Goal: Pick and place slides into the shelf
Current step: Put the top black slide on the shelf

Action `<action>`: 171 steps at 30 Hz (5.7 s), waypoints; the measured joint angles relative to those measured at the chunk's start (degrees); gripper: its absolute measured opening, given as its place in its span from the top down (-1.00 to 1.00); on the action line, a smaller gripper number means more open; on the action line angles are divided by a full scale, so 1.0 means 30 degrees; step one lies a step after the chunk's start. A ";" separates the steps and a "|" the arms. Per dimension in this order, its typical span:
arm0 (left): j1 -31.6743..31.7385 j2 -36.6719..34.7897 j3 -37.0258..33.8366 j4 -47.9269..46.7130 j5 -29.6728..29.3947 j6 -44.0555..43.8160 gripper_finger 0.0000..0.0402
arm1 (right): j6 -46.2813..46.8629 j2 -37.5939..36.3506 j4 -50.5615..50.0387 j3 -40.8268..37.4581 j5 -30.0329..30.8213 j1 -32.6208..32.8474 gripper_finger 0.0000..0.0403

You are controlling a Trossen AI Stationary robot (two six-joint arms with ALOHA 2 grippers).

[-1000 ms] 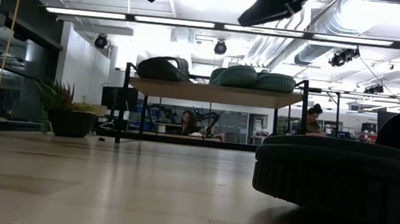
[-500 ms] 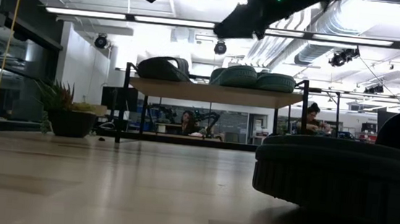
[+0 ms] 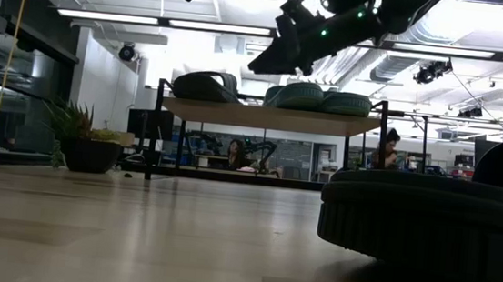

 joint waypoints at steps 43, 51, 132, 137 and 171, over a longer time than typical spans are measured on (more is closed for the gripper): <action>0.0000 0.0000 0.0000 -0.0051 -0.0062 -0.0011 0.08 | -0.0214 0.5847 -0.9021 0.9595 0.1814 -0.0540 0.35; 0.0000 0.0000 0.0000 -0.0039 -0.0070 -0.0007 0.08 | 0.0073 0.6019 -0.6241 0.9595 -0.0752 -0.0898 0.35; 0.0000 0.0007 -0.0007 -0.2032 -0.1723 -0.1180 0.08 | -0.3484 0.4805 -0.7603 0.9595 -0.1072 -0.2427 0.35; 0.0007 0.0007 -0.0010 -0.2063 -0.1782 -0.1445 0.08 | -0.3380 0.4805 -0.8199 0.9595 -0.0546 -0.2536 0.35; 1.3065 0.1577 0.0932 0.5779 1.4907 1.1248 0.08 | -0.2750 -0.2865 -1.3478 0.9595 0.0723 -0.1234 0.35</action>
